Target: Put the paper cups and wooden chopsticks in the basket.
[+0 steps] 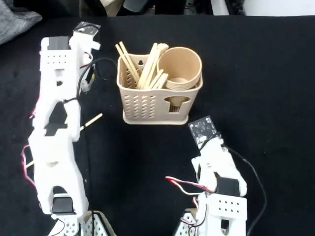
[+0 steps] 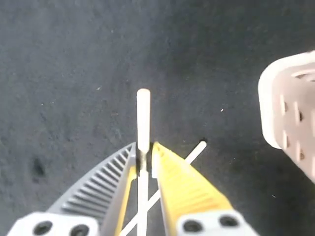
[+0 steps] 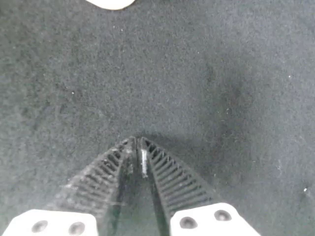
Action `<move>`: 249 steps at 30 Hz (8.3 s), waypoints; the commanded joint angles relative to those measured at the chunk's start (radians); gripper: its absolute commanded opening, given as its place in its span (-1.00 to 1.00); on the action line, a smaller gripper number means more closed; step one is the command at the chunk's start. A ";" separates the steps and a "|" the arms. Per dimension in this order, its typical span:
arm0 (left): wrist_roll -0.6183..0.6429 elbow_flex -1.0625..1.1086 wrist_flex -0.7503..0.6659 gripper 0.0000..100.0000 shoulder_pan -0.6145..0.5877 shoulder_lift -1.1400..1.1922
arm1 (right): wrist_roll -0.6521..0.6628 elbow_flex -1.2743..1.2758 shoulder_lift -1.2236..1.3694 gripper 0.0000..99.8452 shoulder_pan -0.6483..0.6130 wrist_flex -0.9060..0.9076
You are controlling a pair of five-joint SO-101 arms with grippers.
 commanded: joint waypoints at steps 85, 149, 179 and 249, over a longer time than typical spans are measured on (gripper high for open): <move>-0.402 1.260 -0.758 -0.70 -0.013 -0.542 | -0.003 -0.001 -0.008 -0.98 -0.011 0.002; 0.178 1.417 -1.200 -0.94 0.056 -1.715 | -0.003 -0.001 -0.008 -0.98 -0.011 0.002; 0.387 1.555 -1.220 -0.66 0.440 -1.623 | -0.003 -0.001 -0.008 -0.98 -0.011 0.002; 0.212 2.482 -0.706 -0.93 -0.171 -2.414 | -0.284 -0.010 -0.358 -0.98 -0.072 0.273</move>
